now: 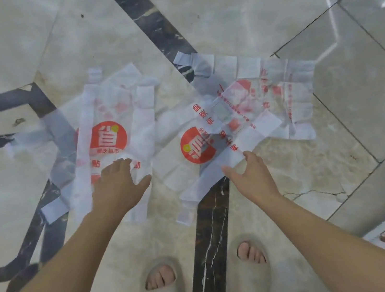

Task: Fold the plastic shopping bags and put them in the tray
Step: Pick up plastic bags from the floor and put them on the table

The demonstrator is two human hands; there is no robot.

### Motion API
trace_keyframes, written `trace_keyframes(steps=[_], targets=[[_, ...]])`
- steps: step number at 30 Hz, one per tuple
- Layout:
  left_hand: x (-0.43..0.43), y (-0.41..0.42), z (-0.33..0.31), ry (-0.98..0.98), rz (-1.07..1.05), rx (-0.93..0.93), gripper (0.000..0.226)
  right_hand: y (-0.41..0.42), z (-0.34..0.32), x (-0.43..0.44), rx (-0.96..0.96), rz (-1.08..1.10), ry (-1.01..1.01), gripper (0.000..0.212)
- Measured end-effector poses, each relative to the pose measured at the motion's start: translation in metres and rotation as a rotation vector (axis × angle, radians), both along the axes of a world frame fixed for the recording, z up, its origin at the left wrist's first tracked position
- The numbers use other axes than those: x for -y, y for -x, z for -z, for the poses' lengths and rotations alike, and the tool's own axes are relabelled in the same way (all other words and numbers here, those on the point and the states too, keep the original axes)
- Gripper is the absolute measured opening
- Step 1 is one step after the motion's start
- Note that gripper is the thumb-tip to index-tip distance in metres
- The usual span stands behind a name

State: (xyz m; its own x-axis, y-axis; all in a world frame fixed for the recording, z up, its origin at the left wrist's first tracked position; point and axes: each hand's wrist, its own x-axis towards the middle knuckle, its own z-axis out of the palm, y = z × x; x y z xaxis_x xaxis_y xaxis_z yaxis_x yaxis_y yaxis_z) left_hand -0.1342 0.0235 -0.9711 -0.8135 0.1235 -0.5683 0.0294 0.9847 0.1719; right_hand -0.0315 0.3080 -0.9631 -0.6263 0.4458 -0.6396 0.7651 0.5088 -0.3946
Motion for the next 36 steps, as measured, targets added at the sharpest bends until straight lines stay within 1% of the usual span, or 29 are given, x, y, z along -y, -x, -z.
trace_keyframes(steps=[6, 9, 12, 14, 17, 19, 21, 23, 25, 30, 34, 35, 36], targets=[[0.039, 0.018, 0.065, -0.059, -0.248, -0.083, 0.092, -0.001, 0.073, 0.008, -0.047, 0.367, 0.086, 0.077], [0.064, 0.034, 0.092, -0.040, -0.382, -0.138, 0.098, 0.002, 0.103, 0.005, -0.042, 0.580, 0.130, 0.074], [0.097, 0.052, 0.128, -0.018, -0.529, -0.186, 0.109, 0.007, 0.122, 0.003, -0.056, 0.750, 0.169, 0.070], [0.114, 0.063, 0.150, 0.003, -0.576, -0.213, 0.114, 0.009, 0.134, 0.001, -0.080, 0.812, 0.203, 0.065], [0.118, 0.073, 0.156, 0.019, -0.617, -0.181, 0.115, 0.013, 0.146, -0.005, -0.141, 0.864, 0.257, 0.055], [0.116, 0.076, 0.156, 0.013, -0.651, -0.180, 0.116, 0.015, 0.152, -0.006, -0.188, 0.861, 0.296, 0.040], [0.129, 0.081, 0.176, 0.012, -0.666, -0.173, 0.114, 0.019, 0.153, -0.006, -0.199, 0.849, 0.287, 0.026], [0.126, 0.084, 0.173, 0.035, -0.660, -0.163, 0.110, 0.021, 0.154, -0.007, -0.199, 0.859, 0.278, 0.022], [0.114, 0.084, 0.156, 0.007, -0.647, -0.145, 0.103, 0.023, 0.154, -0.006, -0.200, 0.866, 0.288, 0.021], [0.098, 0.078, 0.130, -0.193, -0.782, -0.067, 0.088, 0.019, 0.148, -0.005, -0.257, 0.884, 0.336, 0.021], [0.094, 0.075, 0.120, -0.285, -0.760, -0.025, 0.048, 0.010, 0.138, -0.004, -0.322, 0.971, 0.459, 0.021], [0.095, 0.075, 0.118, -0.300, -0.761, -0.025, 0.041, 0.008, 0.135, -0.005, -0.332, 0.994, 0.488, 0.021], [0.097, 0.074, 0.118, -0.314, -0.767, -0.018, 0.039, 0.006, 0.132, -0.005, -0.341, 1.018, 0.516, 0.021]])
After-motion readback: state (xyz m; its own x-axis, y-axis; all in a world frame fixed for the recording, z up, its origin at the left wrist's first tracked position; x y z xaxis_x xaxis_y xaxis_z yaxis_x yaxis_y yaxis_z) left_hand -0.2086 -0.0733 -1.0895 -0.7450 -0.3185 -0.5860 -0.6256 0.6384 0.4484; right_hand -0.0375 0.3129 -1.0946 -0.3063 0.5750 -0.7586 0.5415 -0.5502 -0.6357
